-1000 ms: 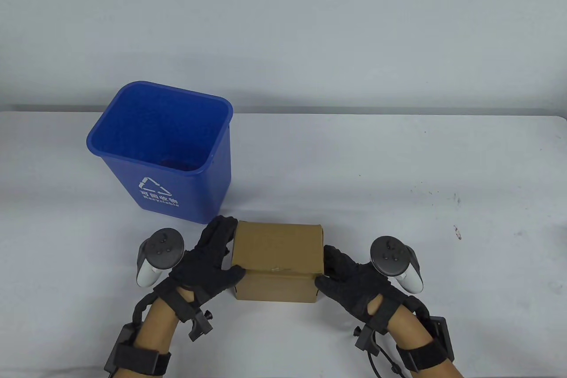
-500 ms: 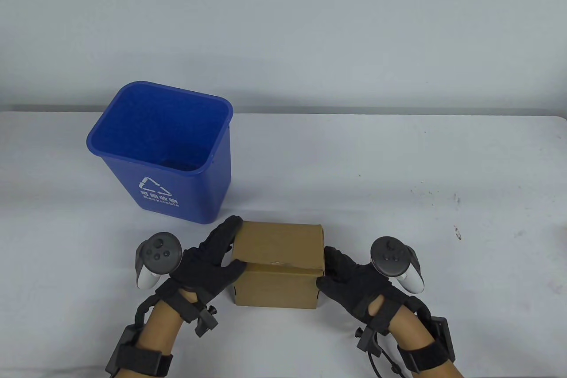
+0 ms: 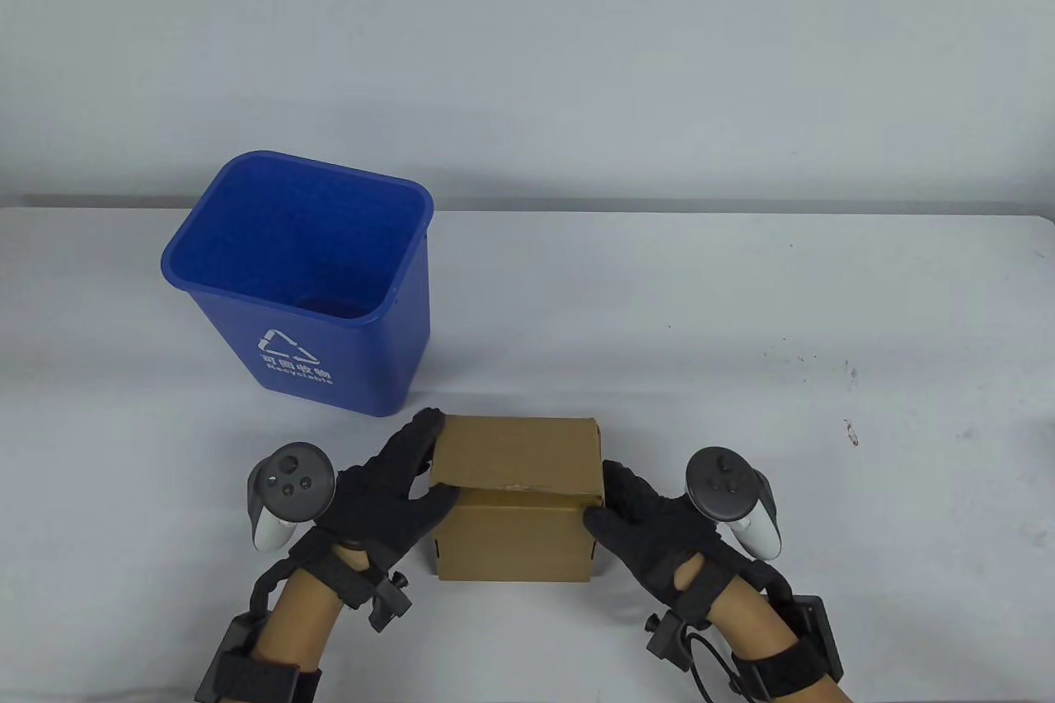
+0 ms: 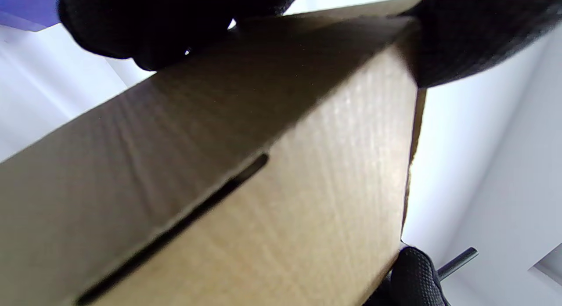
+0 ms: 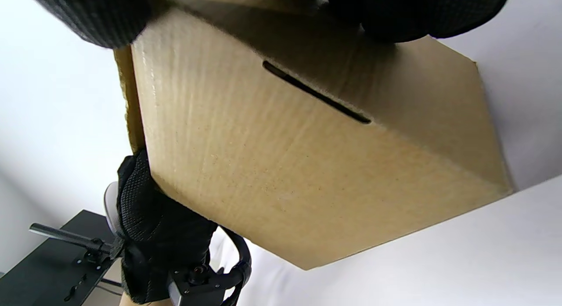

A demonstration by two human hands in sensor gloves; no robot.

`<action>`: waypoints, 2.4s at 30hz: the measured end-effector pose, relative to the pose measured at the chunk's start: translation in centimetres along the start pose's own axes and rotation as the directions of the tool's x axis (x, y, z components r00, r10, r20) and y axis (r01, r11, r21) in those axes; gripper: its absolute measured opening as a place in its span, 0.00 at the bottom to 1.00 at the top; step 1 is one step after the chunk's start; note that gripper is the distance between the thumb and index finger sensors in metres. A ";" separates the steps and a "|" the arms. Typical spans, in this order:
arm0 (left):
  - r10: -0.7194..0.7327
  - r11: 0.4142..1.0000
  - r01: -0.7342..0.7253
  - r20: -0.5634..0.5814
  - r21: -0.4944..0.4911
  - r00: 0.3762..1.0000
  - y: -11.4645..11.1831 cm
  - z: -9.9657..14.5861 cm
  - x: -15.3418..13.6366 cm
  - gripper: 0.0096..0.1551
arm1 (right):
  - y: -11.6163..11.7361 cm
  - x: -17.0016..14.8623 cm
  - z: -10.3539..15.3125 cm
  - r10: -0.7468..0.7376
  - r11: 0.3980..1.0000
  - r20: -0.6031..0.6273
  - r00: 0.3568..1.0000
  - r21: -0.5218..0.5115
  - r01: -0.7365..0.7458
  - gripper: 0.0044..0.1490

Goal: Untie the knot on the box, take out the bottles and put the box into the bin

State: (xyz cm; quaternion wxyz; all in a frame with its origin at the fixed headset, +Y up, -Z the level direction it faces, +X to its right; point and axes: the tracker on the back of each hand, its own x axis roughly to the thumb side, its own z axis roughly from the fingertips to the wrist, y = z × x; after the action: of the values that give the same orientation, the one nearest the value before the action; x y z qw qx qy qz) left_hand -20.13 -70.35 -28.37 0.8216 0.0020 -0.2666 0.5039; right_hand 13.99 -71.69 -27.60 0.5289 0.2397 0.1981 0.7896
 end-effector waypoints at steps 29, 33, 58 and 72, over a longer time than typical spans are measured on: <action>0.050 0.999 -0.046 -0.183 0.027 0.982 1.2 -1.2 1.9 0.64 | 1.6 -0.5 0.1 -0.222 0.975 -0.071 0.972 -0.018 0.221 0.59; 0.063 0.998 -0.069 -0.271 -0.010 0.961 1.9 -1.8 2.5 0.64 | 1.6 -0.5 0.1 -0.221 0.975 -0.071 0.973 -0.012 0.221 0.59; 0.360 0.884 -0.440 -0.376 -0.155 0.854 -0.5 1.9 -2.1 0.73 | 1.6 -1.0 -0.1 -0.268 0.963 -0.099 0.958 0.013 0.270 0.62; 0.245 0.915 -0.339 -0.364 -0.220 0.899 -3.2 0.9 -2.0 0.70 | 0.4 -1.9 -0.3 -0.315 0.949 -0.066 0.947 -0.001 0.316 0.60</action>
State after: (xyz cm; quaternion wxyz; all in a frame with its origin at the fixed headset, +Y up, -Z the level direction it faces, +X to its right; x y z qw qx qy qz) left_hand -18.55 -73.84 -27.63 0.7606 -0.2377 -0.1911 0.5731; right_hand 14.11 -73.65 -27.92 0.6405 0.1813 0.2549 0.7014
